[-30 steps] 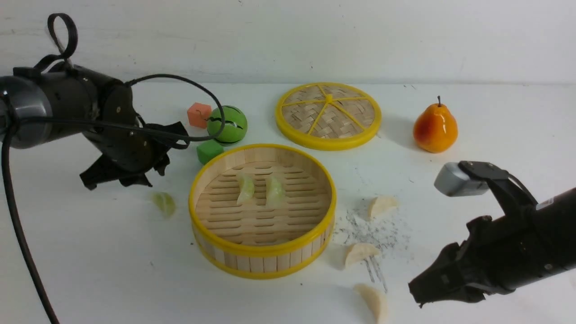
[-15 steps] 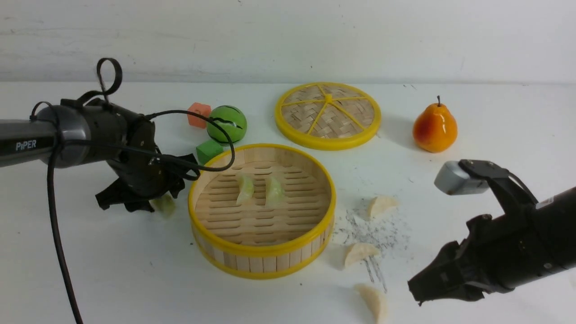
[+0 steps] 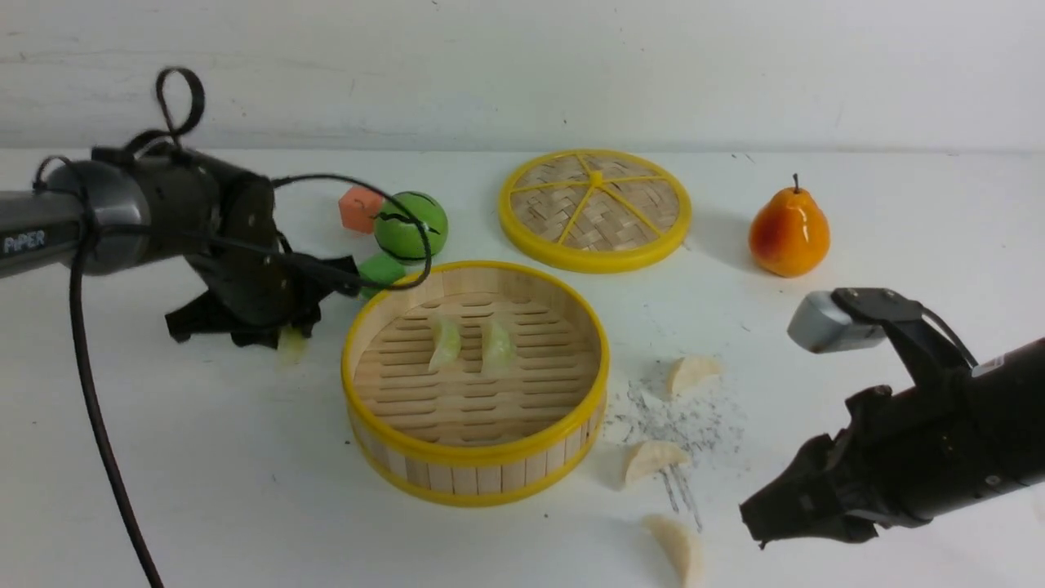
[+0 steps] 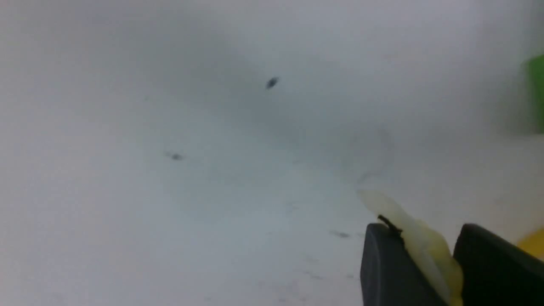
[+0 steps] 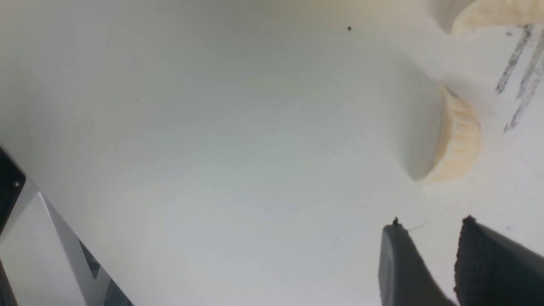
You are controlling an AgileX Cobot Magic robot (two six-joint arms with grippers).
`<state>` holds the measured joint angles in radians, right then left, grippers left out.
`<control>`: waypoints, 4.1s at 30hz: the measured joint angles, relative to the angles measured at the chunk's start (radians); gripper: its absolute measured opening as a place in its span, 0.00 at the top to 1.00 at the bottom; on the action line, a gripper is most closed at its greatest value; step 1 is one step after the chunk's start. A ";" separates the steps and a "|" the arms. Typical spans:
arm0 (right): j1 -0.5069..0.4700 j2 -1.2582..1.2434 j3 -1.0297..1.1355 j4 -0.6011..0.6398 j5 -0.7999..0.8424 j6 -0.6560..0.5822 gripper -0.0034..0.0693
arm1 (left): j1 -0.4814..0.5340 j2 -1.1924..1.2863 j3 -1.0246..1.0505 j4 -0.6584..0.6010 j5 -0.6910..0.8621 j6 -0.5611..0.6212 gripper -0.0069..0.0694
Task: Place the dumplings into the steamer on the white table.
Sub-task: 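Place the dumpling into the bamboo steamer basket with the left gripper, then reach for and grasp a dumpling lying on the table beside the steamer, then place the dumpling in the bamboo steamer basket with the right gripper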
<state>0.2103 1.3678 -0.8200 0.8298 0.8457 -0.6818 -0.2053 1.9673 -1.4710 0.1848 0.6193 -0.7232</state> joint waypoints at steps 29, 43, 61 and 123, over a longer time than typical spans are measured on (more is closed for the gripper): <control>0.000 0.100 -0.001 0.008 0.006 -0.025 0.66 | -0.268 0.227 -0.269 -0.491 -0.059 0.414 0.64; 0.000 0.100 -0.001 0.004 0.047 -0.025 0.63 | -0.270 0.035 -0.267 -0.354 -0.014 0.407 0.48; 0.000 0.100 -0.002 -0.129 0.018 0.046 0.62 | -0.270 -0.975 0.142 0.085 0.147 0.349 0.93; 0.331 0.460 -0.801 -0.549 0.111 0.587 0.69 | -0.270 -1.820 1.203 0.195 -0.294 0.178 0.93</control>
<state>0.5412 1.8277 -1.6214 0.2809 0.9567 -0.0944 -0.4751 0.1472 -0.2682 0.3799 0.3257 -0.5454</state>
